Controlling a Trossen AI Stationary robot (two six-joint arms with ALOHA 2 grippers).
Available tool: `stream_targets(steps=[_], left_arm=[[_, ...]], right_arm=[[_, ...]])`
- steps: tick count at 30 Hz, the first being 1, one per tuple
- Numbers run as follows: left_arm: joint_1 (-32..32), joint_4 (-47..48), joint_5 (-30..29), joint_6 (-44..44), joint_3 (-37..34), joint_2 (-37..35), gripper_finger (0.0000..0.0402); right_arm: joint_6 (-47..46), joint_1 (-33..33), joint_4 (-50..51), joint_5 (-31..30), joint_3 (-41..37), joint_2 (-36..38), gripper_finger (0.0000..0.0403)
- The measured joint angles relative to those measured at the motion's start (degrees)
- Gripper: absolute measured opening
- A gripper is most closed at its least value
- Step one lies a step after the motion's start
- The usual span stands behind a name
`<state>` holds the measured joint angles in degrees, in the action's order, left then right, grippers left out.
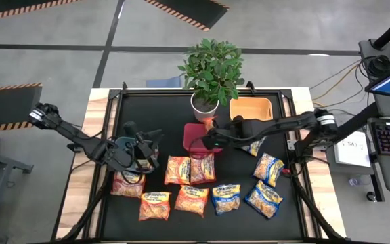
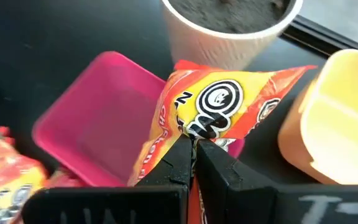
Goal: Sort Maruchan noodles
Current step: Put the top right orange noodle pack into the red bin
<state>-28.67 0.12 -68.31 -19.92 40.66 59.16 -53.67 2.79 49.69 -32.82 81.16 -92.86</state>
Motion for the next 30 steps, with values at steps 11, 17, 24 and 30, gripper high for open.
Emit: stream_targets(steps=[11,17,24,30], left_arm=[[0.0,1.0,-0.1,0.0,0.0,0.0,0.0076],[0.0,1.0,-0.1,-0.1,0.0,0.0,0.0076],[0.0,1.0,-0.1,-0.1,0.0,0.0,0.0076],[0.1,1.0,-0.1,-0.5,0.0,0.0,0.0076]], right_arm=[[-1.9,-1.4,5.9,2.7,3.7,-5.7,0.0008],[-1.8,-1.9,7.3,5.6,3.5,-6.4,0.0008],[0.8,-2.0,9.4,11.9,4.8,-5.9,0.0009],[1.4,-2.5,12.0,12.3,5.8,-5.8,0.0009]])
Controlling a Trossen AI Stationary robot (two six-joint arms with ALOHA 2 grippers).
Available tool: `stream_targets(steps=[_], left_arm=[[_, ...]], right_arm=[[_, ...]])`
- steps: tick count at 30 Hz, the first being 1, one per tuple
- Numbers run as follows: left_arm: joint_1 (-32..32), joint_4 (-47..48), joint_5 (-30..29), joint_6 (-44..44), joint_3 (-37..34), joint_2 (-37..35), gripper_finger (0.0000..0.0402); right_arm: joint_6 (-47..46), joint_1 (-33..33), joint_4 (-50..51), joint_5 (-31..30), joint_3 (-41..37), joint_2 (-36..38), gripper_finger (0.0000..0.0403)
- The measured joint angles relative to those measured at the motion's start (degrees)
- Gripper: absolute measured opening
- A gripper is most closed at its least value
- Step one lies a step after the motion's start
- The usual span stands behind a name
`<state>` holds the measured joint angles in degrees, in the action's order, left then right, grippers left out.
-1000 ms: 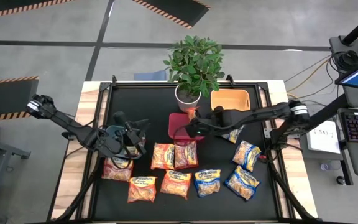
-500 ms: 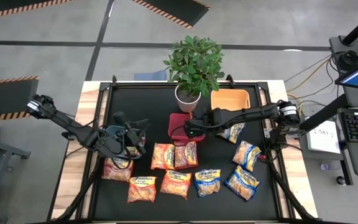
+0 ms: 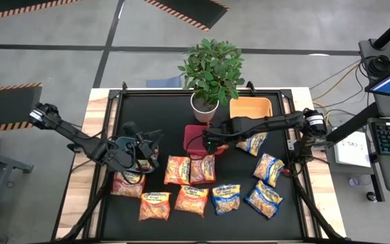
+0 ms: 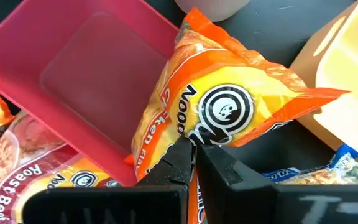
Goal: Sort Maruchan noodles
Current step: Put the top right orange noodle pack into the red bin
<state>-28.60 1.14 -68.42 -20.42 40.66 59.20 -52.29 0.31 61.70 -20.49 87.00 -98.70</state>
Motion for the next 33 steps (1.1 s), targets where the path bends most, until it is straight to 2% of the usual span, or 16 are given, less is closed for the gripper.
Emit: stream_targets(steps=[18,24,33], left_arm=[[0.0,0.0,0.0,0.1,0.0,0.0,0.0076],[0.0,0.0,0.0,0.1,0.0,0.0,0.0076],[0.0,0.0,0.0,0.1,0.0,0.0,0.0076]], right_arm=[[2.9,-1.6,0.4,-0.5,-0.1,-1.4,0.0010],[3.0,-1.6,0.4,-0.6,-0.1,-1.4,0.0039],[3.0,-1.6,-0.8,-3.9,-0.1,-1.3,0.0082]])
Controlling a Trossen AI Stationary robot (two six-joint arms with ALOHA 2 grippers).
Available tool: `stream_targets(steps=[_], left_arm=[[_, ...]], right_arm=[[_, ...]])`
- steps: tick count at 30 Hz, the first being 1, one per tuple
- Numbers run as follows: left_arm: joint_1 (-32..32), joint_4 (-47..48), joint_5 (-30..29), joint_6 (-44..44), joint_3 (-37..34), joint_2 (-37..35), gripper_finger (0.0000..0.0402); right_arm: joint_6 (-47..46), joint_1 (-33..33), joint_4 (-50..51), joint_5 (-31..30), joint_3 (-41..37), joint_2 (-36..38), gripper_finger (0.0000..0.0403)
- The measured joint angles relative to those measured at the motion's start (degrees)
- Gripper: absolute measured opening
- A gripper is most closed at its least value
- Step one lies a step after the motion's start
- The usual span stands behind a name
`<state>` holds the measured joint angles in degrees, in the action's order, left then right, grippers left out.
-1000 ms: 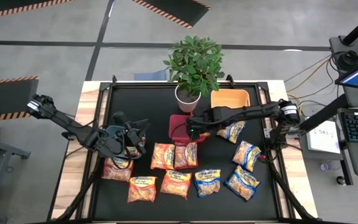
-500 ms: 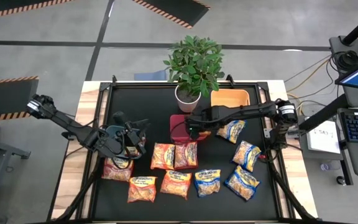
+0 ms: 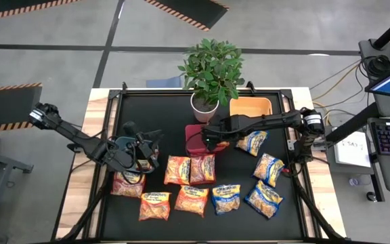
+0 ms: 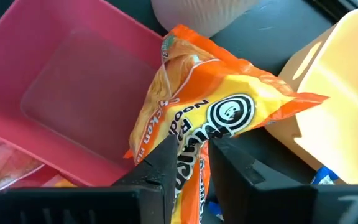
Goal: Sort Maruchan noodles
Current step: Put the top right orange noodle pack into the red bin
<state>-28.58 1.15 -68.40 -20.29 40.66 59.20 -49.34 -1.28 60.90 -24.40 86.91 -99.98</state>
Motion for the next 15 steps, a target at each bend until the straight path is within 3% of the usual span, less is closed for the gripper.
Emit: stream_targets(steps=[15], left_arm=[[0.0,0.0,0.0,0.0,0.0,0.0,0.0076]], right_arm=[[3.1,-0.1,-7.1,-1.3,0.0,0.1,0.0014]])
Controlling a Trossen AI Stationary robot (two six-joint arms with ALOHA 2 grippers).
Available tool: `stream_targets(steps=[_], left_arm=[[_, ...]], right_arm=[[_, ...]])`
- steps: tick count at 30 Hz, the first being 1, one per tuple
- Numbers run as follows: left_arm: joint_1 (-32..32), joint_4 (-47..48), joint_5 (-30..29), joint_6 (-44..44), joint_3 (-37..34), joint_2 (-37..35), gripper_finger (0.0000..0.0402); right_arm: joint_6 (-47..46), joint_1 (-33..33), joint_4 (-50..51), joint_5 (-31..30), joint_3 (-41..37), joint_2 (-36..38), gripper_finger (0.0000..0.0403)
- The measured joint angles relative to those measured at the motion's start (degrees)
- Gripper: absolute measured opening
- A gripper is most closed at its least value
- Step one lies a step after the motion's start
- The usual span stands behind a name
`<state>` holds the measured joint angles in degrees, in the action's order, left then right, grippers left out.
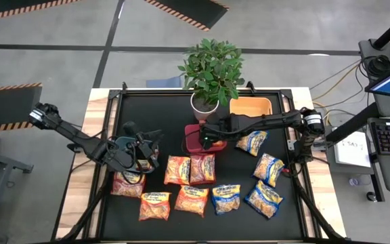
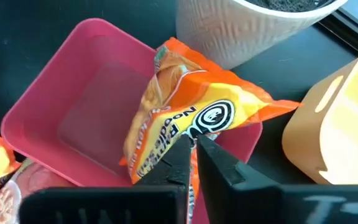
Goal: Sort Maruchan noodles
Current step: Put the top right orange noodle pack into the red bin
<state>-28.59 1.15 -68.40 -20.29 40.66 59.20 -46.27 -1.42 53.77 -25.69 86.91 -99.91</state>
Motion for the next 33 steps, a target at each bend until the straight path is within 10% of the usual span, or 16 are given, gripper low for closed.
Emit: stream_targets(steps=[21,33], left_arm=[[0.0,0.2,0.7,1.2,0.0,0.0,0.0076],[2.1,-12.4,30.2,4.5,0.0,2.9,0.0076]], right_arm=[[5.6,6.8,5.9,0.0,0.7,2.9,0.0008],[19.9,18.4,-10.5,-6.5,-17.5,17.4,0.0008]])
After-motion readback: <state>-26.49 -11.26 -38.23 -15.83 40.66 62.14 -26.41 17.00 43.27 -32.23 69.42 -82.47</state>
